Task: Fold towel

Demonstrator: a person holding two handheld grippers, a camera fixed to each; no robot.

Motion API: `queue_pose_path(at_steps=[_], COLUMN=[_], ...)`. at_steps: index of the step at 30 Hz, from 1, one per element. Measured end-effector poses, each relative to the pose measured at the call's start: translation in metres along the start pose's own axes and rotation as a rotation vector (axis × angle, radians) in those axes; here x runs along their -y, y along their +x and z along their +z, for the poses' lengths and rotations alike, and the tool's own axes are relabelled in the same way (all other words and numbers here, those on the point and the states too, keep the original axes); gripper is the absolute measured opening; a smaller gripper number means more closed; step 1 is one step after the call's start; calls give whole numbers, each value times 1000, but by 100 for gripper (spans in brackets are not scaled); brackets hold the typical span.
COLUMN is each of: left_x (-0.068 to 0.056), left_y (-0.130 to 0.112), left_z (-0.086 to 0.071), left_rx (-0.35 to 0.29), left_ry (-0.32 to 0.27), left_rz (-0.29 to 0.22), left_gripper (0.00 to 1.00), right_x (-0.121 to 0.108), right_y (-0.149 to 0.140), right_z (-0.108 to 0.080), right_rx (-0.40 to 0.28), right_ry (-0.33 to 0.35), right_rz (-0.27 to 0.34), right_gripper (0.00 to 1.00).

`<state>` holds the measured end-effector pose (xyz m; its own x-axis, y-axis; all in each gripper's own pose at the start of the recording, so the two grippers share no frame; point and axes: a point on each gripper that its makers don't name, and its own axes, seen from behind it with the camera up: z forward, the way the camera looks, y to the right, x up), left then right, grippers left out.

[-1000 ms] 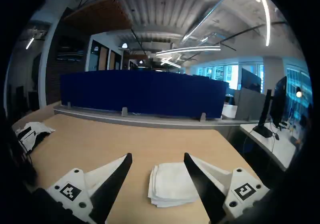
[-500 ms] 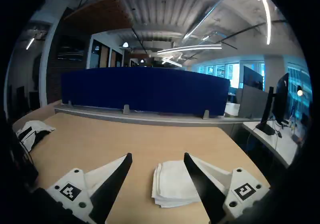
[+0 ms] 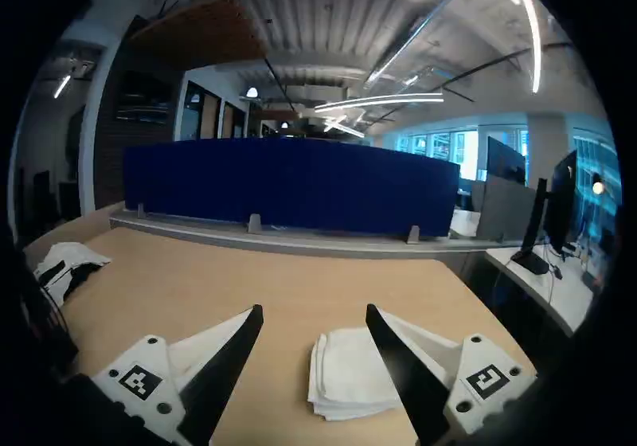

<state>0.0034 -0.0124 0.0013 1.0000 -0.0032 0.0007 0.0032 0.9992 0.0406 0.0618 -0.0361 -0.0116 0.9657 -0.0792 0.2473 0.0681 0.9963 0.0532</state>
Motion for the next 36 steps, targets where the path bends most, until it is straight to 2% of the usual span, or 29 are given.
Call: queue_pose_path(at_steps=[10, 14, 26, 36], left_x=[-2, -2, -2, -2], left_y=[0, 0, 0, 0], left_z=[0, 0, -1, -1], left_rx=[1, 1, 1, 1], left_ry=[-4, -4, -4, -4], left_rz=[4, 5, 5, 5], left_gripper=[81, 99, 99, 99], right_x=[2, 0, -10, -28], right_y=[11, 19, 35, 10], right_z=[-1, -1, -4, 0], right_rx=[-23, -45, -139, -189], right_ry=[8, 15, 41, 17], right_rz=[9, 19, 25, 93], right_gripper=[100, 100, 100, 100])
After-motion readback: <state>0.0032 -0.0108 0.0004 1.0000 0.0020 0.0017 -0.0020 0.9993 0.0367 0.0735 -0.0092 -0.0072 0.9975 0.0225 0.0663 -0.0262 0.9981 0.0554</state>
